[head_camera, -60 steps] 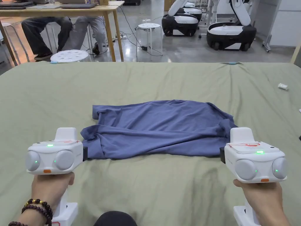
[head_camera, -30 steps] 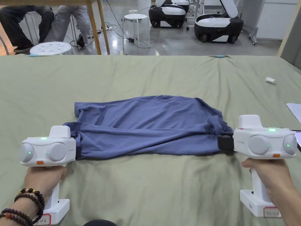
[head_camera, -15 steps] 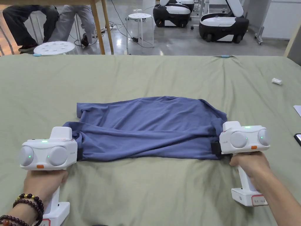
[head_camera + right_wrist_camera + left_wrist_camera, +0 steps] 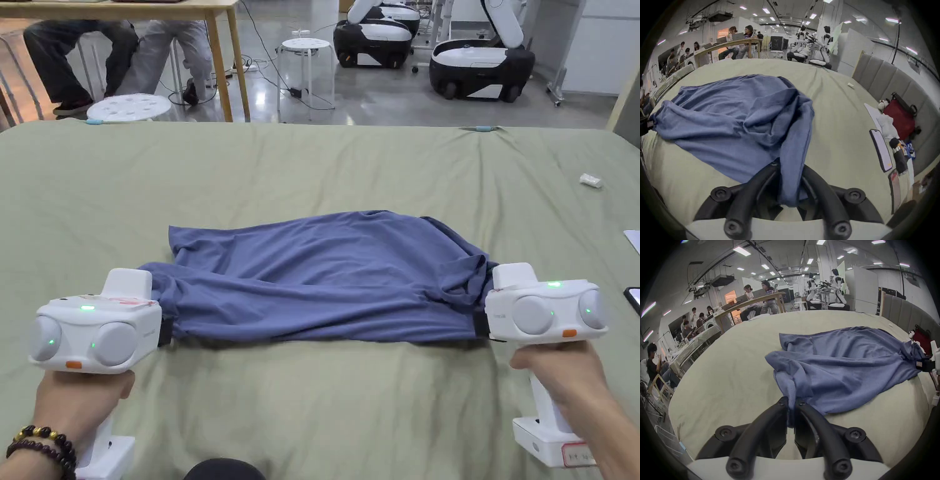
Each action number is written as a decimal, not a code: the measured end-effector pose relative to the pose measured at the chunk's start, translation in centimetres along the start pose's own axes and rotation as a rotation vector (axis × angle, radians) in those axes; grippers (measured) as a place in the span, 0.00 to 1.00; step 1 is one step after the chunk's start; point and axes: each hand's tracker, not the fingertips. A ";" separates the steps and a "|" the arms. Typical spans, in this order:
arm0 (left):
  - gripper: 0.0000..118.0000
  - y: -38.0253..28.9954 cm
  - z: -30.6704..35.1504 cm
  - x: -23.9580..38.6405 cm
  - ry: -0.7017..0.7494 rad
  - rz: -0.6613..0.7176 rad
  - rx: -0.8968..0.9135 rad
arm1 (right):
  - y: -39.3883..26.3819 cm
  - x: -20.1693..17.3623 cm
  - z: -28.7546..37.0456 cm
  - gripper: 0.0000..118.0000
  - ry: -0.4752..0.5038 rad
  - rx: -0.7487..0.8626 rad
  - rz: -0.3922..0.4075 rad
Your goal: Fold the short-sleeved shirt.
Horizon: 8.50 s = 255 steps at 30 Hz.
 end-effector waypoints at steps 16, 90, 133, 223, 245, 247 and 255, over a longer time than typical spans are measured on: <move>0.04 -8.1 5.8 -0.1 -0.062 0.039 -0.036 | -8.2 -1.3 6.5 0.09 -0.037 0.004 -0.003; 0.01 8.8 -11.2 -0.9 0.007 0.148 -0.095 | 19.5 -3.1 -10.8 0.85 0.130 0.007 -0.010; 0.01 -6.6 2.2 1.5 -0.018 -0.015 -0.073 | -8.2 -4.5 4.3 0.07 0.012 -0.017 0.176; 0.12 -6.5 0.6 -20.3 -0.465 0.592 -0.065 | -2.8 -12.7 8.5 0.00 0.091 0.188 0.225; 0.33 -1.6 -4.9 -2.0 -0.719 0.476 -0.323 | -4.1 -10.8 8.7 0.00 0.077 0.175 0.213; 0.66 -1.2 -4.5 -1.7 -0.780 0.467 -0.297 | -4.1 -10.6 8.5 0.00 0.075 0.173 0.206; 0.98 1.0 2.0 -3.8 -0.753 0.466 -0.108 | -4.7 -10.8 9.3 0.00 0.106 0.176 0.218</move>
